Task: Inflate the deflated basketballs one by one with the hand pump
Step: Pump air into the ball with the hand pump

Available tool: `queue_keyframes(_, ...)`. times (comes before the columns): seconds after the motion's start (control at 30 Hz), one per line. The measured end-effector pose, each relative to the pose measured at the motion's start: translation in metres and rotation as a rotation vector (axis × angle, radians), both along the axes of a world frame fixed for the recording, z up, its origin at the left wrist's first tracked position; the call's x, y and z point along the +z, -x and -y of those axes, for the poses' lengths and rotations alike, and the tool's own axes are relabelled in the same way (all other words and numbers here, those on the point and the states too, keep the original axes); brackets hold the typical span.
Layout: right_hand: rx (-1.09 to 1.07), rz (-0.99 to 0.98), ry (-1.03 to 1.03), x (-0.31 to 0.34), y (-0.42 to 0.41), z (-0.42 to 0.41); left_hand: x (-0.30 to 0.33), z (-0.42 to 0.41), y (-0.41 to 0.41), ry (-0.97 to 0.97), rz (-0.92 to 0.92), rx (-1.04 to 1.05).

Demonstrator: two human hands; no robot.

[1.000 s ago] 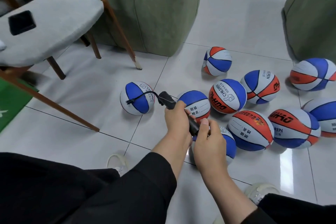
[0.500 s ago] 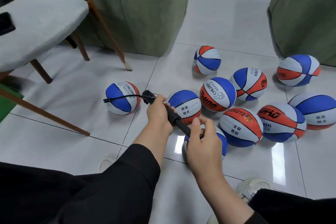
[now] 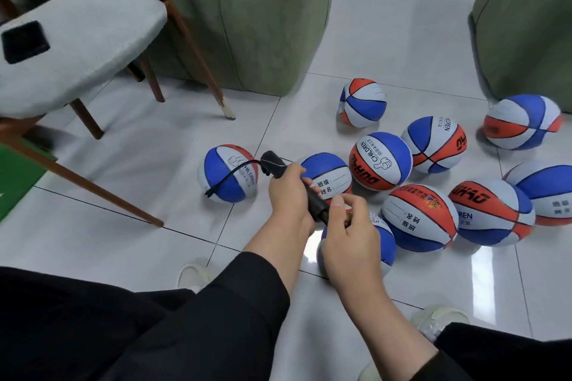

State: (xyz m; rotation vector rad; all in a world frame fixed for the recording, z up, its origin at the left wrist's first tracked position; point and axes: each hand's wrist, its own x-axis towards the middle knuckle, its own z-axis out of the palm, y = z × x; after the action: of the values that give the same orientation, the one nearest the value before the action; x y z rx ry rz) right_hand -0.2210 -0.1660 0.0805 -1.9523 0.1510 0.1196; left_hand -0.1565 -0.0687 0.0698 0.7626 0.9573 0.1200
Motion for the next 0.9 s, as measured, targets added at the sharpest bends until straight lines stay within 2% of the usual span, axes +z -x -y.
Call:
queue_keyframes(0.2,-0.001,0.039,-0.004,0.006,0.013,0.011,-0.007,-0.037,-0.017,0.028,-0.062,0.022)
queue_keyframes(0.47,-0.055,0.025,0.066,0.0,-0.002,0.01,-0.008,0.0,-0.006,0.032,-0.051,0.043)
queue_keyframes(0.6,-0.064,0.007,0.042,-0.006,-0.008,-0.001,0.002,0.015,-0.002,-0.058,-0.009,0.026)
queue_keyframes(0.9,0.013,0.01,0.029,0.001,-0.003,-0.004,0.001,-0.011,-0.009,-0.015,-0.042,-0.041)
